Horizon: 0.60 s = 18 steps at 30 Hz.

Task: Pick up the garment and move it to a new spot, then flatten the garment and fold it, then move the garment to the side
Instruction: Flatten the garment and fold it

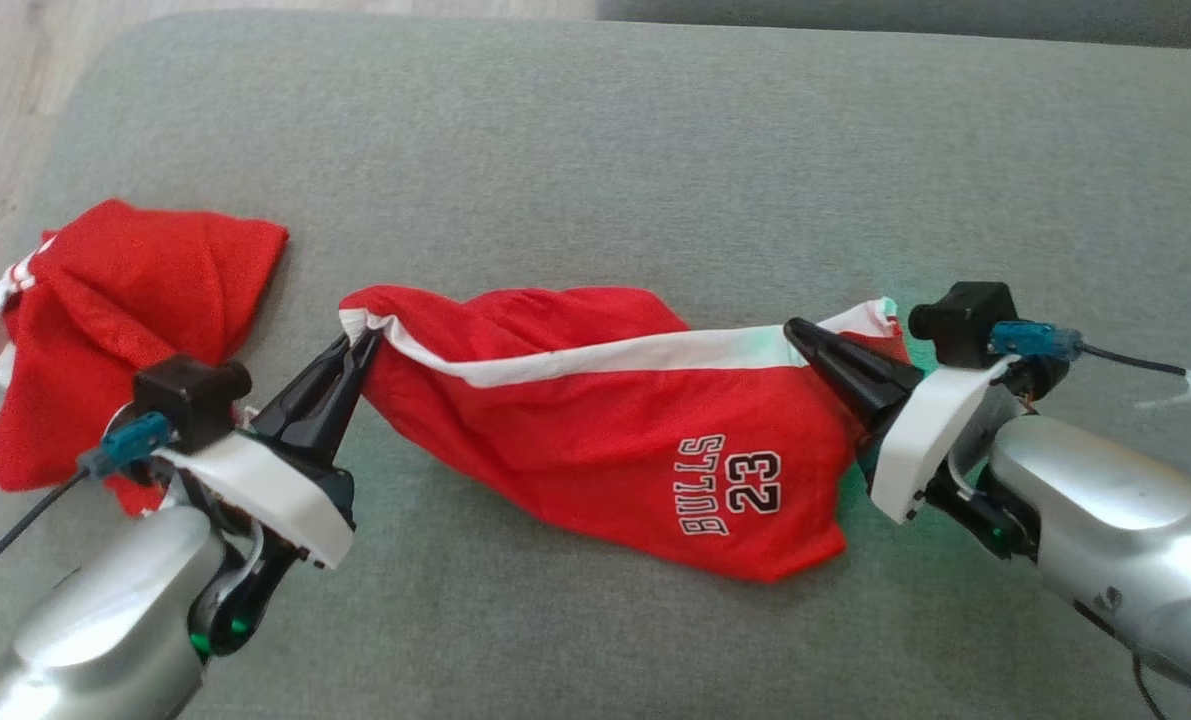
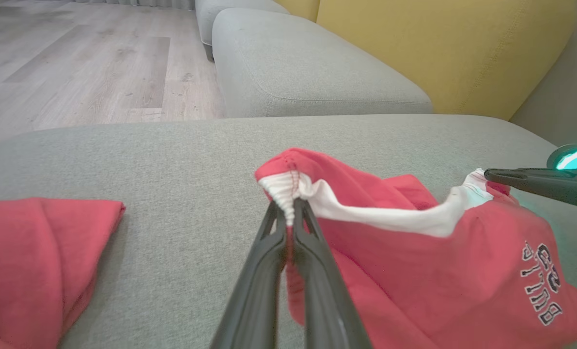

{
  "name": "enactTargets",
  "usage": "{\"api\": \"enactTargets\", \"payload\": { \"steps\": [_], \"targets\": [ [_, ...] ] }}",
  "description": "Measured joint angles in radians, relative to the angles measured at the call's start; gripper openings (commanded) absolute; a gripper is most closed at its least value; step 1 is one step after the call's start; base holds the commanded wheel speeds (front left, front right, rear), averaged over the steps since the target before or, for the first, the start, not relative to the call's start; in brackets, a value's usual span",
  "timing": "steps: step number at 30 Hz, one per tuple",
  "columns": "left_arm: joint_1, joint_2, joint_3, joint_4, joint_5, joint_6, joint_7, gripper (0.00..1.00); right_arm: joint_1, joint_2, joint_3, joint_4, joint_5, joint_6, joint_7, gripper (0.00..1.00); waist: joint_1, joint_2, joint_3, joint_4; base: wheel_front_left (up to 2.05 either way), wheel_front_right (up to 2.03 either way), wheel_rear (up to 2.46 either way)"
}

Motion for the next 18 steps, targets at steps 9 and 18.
{"api": "enactTargets", "payload": {
  "steps": [9,18],
  "targets": [
    [-0.004,0.004,0.0,-0.005,0.008,0.001,-0.001,0.0,0.0,-0.016,0.0,-0.006,0.06,0.0,0.0,1.0,-0.0001,0.0,-0.005,-0.037,0.0,0.0,0.0],
    [-0.03,0.003,-0.006,-0.007,0.015,-0.001,-0.001,0.0,0.003,0.027,0.001,0.039,0.113,0.0,0.106,0.84,0.0,0.0,0.025,-0.012,0.0,0.0,0.0]
  ]
}}
